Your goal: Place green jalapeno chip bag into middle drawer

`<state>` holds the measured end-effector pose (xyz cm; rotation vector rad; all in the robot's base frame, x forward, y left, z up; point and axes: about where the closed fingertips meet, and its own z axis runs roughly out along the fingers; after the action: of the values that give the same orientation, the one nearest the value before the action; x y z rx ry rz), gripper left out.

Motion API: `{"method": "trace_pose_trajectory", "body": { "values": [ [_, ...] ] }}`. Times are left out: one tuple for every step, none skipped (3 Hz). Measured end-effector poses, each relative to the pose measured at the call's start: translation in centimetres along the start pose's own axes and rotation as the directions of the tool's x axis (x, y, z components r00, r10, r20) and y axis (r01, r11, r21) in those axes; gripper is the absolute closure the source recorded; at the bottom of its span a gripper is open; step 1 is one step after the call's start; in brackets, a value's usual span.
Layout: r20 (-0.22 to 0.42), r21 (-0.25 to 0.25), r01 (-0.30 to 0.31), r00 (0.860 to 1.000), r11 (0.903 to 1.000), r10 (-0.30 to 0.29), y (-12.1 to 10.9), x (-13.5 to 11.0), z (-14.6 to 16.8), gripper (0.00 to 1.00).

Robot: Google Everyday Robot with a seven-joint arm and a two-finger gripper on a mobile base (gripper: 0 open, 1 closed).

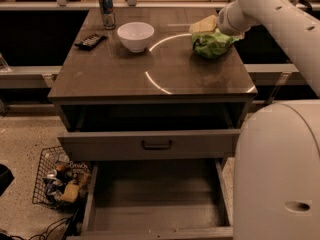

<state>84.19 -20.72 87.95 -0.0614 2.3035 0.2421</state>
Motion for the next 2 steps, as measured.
{"method": "trace_pose_trajectory", "body": {
  "values": [
    [-0.034, -0.020, 0.000, 0.999, 0.9998, -0.001, 0.7, 1.1, 1.0, 0.17],
    [-0.065, -0.029, -0.005, 0.998, 0.9996, 0.004, 1.0, 2.1, 1.6, 0.41]
  ]
}}
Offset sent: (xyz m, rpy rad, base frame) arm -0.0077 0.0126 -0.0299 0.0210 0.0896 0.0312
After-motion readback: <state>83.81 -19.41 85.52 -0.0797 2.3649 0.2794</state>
